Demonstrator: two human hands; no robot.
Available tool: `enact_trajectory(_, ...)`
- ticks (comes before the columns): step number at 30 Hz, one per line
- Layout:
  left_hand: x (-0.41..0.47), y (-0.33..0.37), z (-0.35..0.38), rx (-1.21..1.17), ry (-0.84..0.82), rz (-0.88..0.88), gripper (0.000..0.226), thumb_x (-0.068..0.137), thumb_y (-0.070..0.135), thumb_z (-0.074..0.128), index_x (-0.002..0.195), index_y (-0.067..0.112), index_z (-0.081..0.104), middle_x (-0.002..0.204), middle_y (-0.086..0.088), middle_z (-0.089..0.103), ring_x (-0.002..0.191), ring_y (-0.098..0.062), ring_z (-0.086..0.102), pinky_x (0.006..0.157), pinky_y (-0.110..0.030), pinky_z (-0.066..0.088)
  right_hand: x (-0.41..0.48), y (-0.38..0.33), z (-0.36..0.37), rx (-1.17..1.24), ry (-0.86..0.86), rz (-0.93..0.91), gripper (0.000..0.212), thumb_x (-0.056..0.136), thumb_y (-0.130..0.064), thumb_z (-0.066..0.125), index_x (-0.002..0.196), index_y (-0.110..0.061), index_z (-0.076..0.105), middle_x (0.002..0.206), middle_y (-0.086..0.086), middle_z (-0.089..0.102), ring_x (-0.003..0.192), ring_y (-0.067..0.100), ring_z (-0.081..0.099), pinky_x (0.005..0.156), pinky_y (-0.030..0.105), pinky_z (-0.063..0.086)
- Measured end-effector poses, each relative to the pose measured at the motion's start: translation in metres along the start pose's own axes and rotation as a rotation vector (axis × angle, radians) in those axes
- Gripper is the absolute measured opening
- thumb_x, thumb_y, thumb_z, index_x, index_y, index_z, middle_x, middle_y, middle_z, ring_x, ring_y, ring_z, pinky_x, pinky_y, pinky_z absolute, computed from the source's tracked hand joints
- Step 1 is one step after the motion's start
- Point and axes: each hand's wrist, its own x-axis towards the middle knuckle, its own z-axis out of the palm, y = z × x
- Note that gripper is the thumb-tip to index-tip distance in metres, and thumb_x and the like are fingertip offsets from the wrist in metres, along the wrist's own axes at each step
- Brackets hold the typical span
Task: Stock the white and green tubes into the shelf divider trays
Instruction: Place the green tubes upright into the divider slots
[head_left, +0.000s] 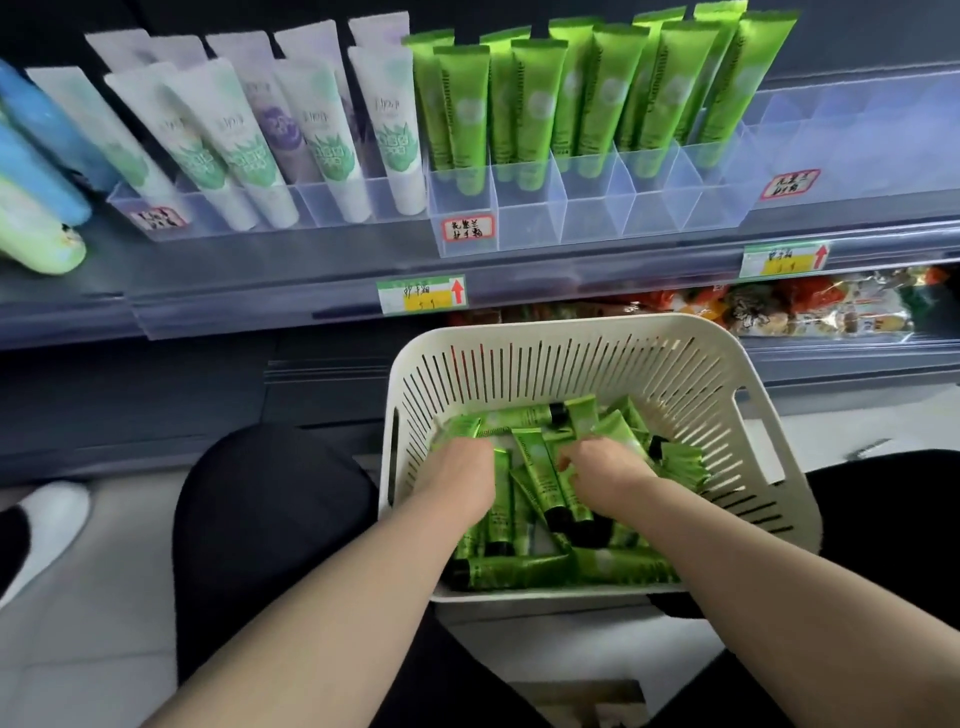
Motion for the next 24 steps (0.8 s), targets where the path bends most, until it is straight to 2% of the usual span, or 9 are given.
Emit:
enact_trajectory(3,0.004,0.002,0.006,0.037,-0.007,0.023,0.022,0.091,-0.003,0.048,0.107,0.008,0.059,0.083,-0.003,0.055,0.072,-0.018,0.058,0.06,-0.031,0.05,0.014,-0.007,0.004,0.005,-0.016,0.014,0.041,0.086,-0.003,0.05,0.122,-0.022,0.055,0.121,0.006,0.058,0.106,0.025,0.056,0.084,0.037,0.052)
enact_trajectory(6,0.008,-0.002,0.007,0.038,-0.013,0.014,0.026,0.092,-0.003,0.044,0.11,0.008,0.059,0.083,-0.003,0.055,0.073,-0.019,0.058,0.059,-0.033,0.048,0.026,-0.014,0.013,0.022,-0.041,0.024,0.042,0.086,-0.012,0.06,0.126,-0.022,0.05,0.124,0.006,0.055,0.111,0.026,0.053,0.088,0.04,0.049)
enact_trajectory(9,0.01,-0.005,0.006,0.032,-0.052,-0.022,0.026,0.092,-0.002,0.047,0.112,0.008,0.06,0.089,-0.004,0.058,0.077,-0.021,0.059,0.066,-0.036,0.053,0.038,-0.017,0.015,-0.03,-0.081,0.035,0.072,0.08,-0.022,0.072,0.141,-0.023,0.034,0.141,0.008,0.042,0.129,0.029,0.039,0.102,0.044,0.041)
enact_trajectory(12,0.01,-0.002,0.005,0.06,-0.109,-0.052,0.026,0.089,-0.006,0.048,0.109,0.007,0.059,0.093,-0.007,0.057,0.081,-0.025,0.057,0.068,-0.038,0.05,0.048,-0.02,0.005,-0.108,-0.197,-0.011,0.108,0.071,-0.032,0.081,0.152,-0.024,0.01,0.155,0.007,0.022,0.142,0.032,0.018,0.111,0.049,0.026)
enact_trajectory(14,0.01,0.0,0.005,0.065,-0.137,-0.058,0.028,0.088,-0.008,0.046,0.109,0.007,0.057,0.099,-0.01,0.058,0.087,-0.028,0.058,0.066,-0.038,0.045,0.053,-0.023,0.001,-0.132,-0.254,-0.034,0.116,0.067,-0.034,0.084,0.152,-0.024,0.005,0.156,0.008,0.017,0.143,0.033,0.013,0.112,0.051,0.024)
enact_trajectory(17,0.013,-0.002,0.005,0.042,-0.112,-0.066,0.03,0.087,-0.008,0.048,0.111,0.006,0.057,0.106,-0.011,0.059,0.094,-0.029,0.056,0.072,-0.039,0.049,0.06,-0.027,-0.001,-0.163,-0.276,-0.03,0.122,0.062,-0.035,0.086,0.152,-0.023,0.005,0.155,0.01,0.016,0.143,0.035,0.013,0.111,0.052,0.026)
enact_trajectory(20,0.018,-0.006,0.009,0.016,-0.068,-0.073,0.038,0.086,-0.004,0.053,0.124,0.003,0.052,0.124,-0.016,0.053,0.121,-0.034,0.046,0.095,-0.043,0.048,0.059,-0.027,-0.002,-0.254,-0.331,-0.037,0.125,0.056,-0.041,0.088,0.151,-0.018,0.012,0.152,0.01,0.018,0.14,0.034,0.018,0.111,0.051,0.029)
enact_trajectory(22,0.021,-0.007,0.013,0.008,-0.074,-0.082,0.045,0.086,-0.002,0.056,0.13,0.002,0.048,0.13,-0.016,0.05,0.124,-0.033,0.043,0.101,-0.042,0.045,0.052,-0.027,0.002,-0.326,-0.35,-0.052,0.123,0.05,-0.047,0.089,0.149,-0.016,0.021,0.145,0.009,0.023,0.135,0.032,0.024,0.108,0.05,0.032)
enact_trajectory(24,0.025,-0.009,0.018,0.016,-0.084,-0.079,0.049,0.085,-0.001,0.058,0.132,0.001,0.045,0.131,-0.016,0.049,0.122,-0.032,0.044,0.102,-0.041,0.044,0.044,-0.027,0.006,-0.348,-0.298,-0.055,0.12,0.047,-0.05,0.089,0.144,-0.017,0.026,0.139,0.009,0.027,0.131,0.031,0.028,0.107,0.048,0.032)
